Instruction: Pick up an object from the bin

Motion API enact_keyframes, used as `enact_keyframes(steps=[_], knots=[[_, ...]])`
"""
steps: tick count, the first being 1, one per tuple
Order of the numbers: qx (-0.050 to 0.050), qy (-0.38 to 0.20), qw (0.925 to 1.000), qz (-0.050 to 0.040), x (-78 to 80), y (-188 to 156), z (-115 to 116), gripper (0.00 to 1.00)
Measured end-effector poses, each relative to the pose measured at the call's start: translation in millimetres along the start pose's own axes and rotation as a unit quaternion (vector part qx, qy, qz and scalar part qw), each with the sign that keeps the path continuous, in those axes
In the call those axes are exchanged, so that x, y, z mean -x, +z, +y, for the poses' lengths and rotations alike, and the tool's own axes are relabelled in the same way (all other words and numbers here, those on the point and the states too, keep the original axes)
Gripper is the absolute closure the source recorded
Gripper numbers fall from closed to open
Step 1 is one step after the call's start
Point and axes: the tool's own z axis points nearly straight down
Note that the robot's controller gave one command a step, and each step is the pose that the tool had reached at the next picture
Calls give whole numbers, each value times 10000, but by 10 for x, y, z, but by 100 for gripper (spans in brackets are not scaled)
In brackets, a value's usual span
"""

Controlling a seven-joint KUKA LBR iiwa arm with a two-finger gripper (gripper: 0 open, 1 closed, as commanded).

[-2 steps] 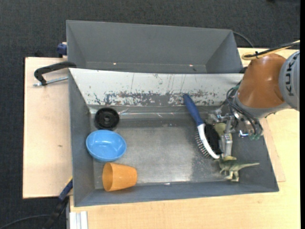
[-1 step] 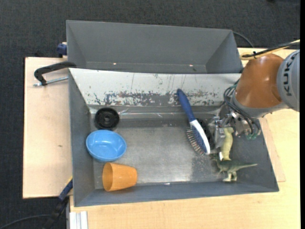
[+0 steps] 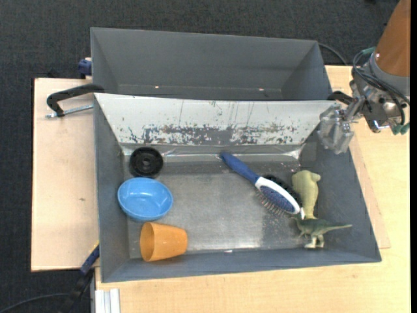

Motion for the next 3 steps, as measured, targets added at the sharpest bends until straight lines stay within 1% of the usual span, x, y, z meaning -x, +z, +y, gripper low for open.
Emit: enact_keyframes(steps=[1,2,3], knots=[[51,-821,9966,98,-119,1298,-10,100],[35,-814,9967,61,-100,1255,-18,0],[65,-690,9975,109,-157,1831,818,0]])
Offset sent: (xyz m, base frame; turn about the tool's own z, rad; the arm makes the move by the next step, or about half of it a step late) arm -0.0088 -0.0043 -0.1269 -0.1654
